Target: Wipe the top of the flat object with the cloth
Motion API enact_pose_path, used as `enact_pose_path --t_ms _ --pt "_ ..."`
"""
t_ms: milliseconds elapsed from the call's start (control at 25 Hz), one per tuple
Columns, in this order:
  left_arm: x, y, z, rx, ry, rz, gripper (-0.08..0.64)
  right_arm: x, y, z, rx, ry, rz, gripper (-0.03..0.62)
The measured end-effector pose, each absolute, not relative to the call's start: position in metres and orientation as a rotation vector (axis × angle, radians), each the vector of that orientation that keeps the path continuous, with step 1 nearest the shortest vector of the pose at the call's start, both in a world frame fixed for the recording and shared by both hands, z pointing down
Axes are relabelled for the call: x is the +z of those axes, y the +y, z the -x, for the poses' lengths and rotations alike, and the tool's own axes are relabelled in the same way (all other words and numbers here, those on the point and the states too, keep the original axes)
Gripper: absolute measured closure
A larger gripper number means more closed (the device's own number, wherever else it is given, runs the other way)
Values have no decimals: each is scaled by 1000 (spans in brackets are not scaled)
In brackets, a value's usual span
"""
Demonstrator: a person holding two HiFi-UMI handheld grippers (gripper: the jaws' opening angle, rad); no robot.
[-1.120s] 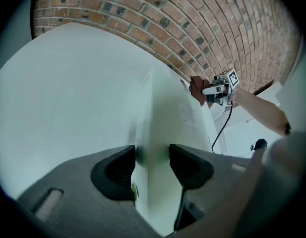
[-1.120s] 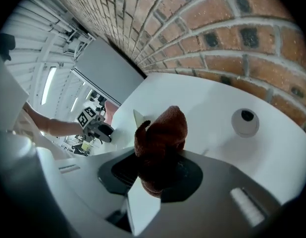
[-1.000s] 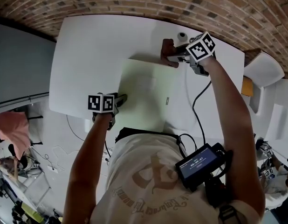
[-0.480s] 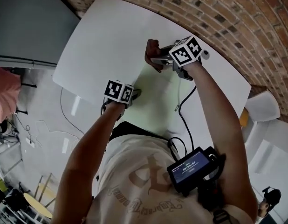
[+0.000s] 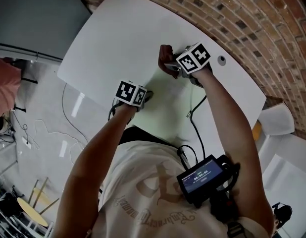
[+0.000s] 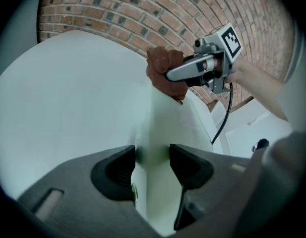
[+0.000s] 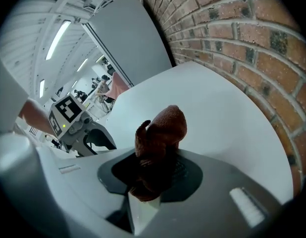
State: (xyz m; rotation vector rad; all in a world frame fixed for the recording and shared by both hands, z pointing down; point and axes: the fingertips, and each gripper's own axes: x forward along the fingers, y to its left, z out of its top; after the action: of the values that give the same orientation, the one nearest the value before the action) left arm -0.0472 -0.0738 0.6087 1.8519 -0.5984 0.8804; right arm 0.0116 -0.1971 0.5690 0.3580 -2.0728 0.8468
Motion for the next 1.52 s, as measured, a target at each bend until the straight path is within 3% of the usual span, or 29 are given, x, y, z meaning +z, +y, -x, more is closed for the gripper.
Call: enact_pose_path --t_ms 1000,1160,1520 --pt "610 -72 46 889 -610 -1838 331 569 -94 -197 690 -1931 -439 486" --pt "610 -71 44 882 -612 -1839 331 540 -107 -169 607 -2024 -379 485" --pt "610 -70 40 842 -649 -1839 328 526 -142 -26 447 -2122 -126 485"
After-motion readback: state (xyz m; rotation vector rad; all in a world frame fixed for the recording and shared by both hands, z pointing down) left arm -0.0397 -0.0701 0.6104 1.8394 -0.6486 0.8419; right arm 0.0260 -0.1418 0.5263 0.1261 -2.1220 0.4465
